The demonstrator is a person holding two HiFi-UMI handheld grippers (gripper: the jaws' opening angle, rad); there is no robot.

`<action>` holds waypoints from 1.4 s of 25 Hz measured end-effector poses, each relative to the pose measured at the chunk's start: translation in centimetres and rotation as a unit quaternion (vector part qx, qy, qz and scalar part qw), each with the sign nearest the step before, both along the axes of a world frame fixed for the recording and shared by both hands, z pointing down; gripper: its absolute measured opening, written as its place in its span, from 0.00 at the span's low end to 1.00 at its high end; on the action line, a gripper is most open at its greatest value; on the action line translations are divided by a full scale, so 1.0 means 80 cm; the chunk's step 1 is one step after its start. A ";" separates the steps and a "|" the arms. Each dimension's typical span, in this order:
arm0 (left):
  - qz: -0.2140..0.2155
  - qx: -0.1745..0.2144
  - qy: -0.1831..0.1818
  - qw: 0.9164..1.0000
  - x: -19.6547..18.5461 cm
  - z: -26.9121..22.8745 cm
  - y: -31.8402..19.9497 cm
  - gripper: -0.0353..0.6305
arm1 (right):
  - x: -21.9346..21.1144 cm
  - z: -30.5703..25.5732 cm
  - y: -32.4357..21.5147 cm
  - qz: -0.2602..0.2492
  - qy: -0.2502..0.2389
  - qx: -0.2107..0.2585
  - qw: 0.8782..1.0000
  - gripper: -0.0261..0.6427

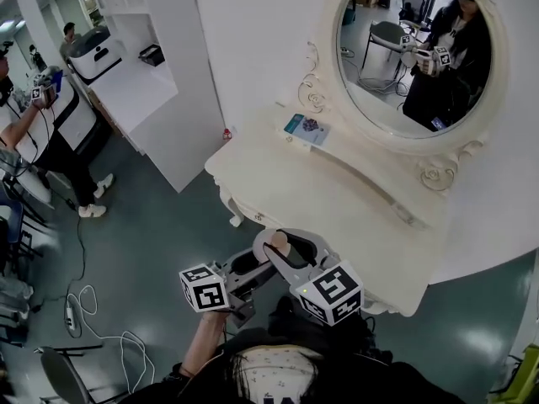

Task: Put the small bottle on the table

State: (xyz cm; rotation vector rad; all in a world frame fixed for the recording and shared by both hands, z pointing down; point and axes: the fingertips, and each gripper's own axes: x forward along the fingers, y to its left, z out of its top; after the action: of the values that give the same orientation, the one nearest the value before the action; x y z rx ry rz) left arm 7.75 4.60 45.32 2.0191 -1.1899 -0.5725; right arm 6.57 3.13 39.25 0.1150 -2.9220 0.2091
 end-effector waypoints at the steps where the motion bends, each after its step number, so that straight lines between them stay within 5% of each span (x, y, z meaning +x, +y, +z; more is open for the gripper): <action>1: -0.003 -0.001 -0.002 1.000 -0.003 0.000 -0.009 0.45 | -0.003 0.000 -0.009 -0.003 -0.002 0.000 1.000 0.26; 17: 0.011 -0.031 -0.007 0.999 -0.003 0.014 -0.079 0.45 | -0.003 0.013 -0.081 0.004 -0.013 -0.017 1.000 0.26; 27: 0.081 -0.034 -0.005 0.996 -0.015 0.025 -0.144 0.45 | -0.012 0.025 -0.149 0.075 -0.008 -0.019 0.997 0.26; 35: 0.176 -0.033 -0.005 0.984 -0.057 0.022 -0.223 0.45 | -0.049 0.023 -0.232 0.180 -0.006 -0.035 0.983 0.26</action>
State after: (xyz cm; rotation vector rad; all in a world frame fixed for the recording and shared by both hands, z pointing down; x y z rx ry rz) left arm 3.21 -13.24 47.10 2.1122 -0.8172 -0.3427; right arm 2.69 -15.44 41.07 0.6347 -2.8788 0.3681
